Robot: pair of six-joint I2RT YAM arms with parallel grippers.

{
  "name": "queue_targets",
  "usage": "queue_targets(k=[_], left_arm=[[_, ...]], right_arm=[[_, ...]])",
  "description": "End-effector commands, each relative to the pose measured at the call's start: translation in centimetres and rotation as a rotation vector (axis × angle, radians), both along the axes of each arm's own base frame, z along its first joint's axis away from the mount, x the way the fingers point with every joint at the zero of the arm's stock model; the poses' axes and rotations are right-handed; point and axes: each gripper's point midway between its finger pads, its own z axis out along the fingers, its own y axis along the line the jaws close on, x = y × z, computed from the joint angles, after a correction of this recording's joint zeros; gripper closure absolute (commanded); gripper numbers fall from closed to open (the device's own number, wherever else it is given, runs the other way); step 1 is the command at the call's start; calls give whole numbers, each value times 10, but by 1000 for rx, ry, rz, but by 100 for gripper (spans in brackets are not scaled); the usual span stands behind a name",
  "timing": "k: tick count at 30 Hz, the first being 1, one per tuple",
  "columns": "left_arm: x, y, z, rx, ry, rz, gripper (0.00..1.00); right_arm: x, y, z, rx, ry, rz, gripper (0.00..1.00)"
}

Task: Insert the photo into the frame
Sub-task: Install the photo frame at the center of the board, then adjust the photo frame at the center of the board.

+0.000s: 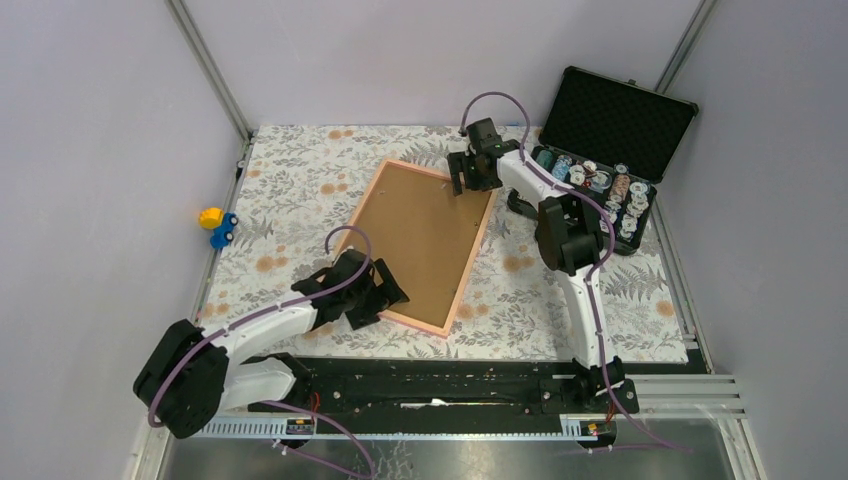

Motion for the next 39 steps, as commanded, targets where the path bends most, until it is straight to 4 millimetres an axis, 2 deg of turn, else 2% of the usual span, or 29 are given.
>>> queue_targets(k=[1,6,9,12,15,19,21,25,30,36,39], left_arm=[[11,3,-14,32,-28,1,2],[18,16,-13,63,-50,42,1],[21,23,-14,78,-54,59,2],[22,29,-14,90,-51,69,2],[22,31,-14,94,-55,70,1],[23,30,-9,91,-82,44,2],[24,30,-6,91,-98,40,1],[28,32,-1,100,-124,38,2],[34,34,-1,123,-134,41,1],[53,43,-3,130,-111,93,2],[70,51,-1,135,-116,125,2]], right_arm=[[13,-6,-4,-6,-8,20,13],[22,-17,-12,-45,-15,31,13],[22,-14,-11,-25,-3,24,12],[24,-4,7,34,-23,20,12],[38,-7,36,33,-112,-7,12],[53,-7,57,42,-223,25,10],[61,-12,52,23,-231,18,9],[71,-23,25,-34,-190,-19,9],[72,-19,-8,-23,-146,-18,9],[49,-2,-23,91,-31,-3,9],[32,2,-20,134,24,-17,15]])
